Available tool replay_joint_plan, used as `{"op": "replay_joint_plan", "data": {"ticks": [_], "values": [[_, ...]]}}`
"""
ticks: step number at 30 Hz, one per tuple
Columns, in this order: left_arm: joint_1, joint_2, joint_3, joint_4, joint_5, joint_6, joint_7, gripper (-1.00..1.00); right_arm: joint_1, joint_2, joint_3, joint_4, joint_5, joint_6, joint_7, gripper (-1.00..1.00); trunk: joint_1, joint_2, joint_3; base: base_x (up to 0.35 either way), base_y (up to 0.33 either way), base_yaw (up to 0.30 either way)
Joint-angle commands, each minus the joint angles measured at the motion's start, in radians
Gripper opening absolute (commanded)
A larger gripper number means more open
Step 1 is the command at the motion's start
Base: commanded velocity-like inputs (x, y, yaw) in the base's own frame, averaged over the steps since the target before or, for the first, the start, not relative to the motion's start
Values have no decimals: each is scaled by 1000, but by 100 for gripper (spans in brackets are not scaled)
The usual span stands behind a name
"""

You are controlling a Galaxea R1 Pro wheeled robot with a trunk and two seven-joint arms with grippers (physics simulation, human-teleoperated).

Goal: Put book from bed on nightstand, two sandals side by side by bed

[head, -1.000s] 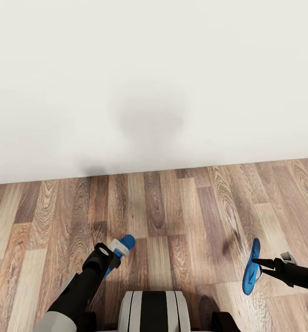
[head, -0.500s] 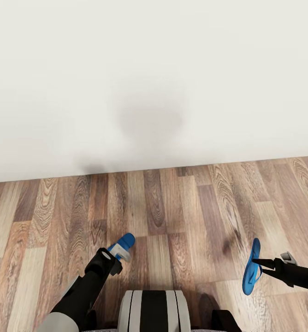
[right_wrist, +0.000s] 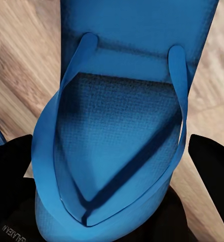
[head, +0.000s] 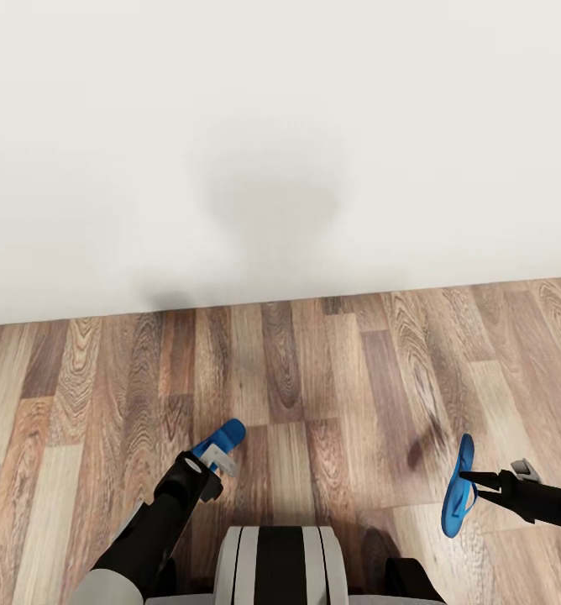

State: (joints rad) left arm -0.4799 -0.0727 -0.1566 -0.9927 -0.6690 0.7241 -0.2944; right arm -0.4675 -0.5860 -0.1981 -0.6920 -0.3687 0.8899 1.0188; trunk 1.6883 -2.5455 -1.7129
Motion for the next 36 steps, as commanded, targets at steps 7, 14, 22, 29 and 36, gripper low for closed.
{"op": "replay_joint_plan", "data": {"ticks": [7, 14, 22, 29, 36], "values": [[0, 1, 2, -2, -13, 3, -7, 100, 0, 0, -1, 0, 1, 4, 3, -100, 0, 0, -1, 0, 0, 0], [0, 1, 3, -1, -12, 3, 9, 100, 0, 0, -1, 0, 1, 4, 3, -100, 0, 0, -1, 0, 0, 0], [0, 1, 4, -4, -12, 3, 15, 100, 0, 0, -1, 0, 1, 4, 3, -100, 0, 0, -1, 0, 0, 0], [0, 1, 4, -4, -12, 3, 21, 100, 0, 0, -2, 0, 1, 4, 3, -100, 0, 0, -1, 0, 0, 0], [0, 1, 4, -4, -12, 3, 21, 100, 0, 0, -1, 0, 1, 4, 3, -100, 0, 0, -1, 44, 0, 0]]}}
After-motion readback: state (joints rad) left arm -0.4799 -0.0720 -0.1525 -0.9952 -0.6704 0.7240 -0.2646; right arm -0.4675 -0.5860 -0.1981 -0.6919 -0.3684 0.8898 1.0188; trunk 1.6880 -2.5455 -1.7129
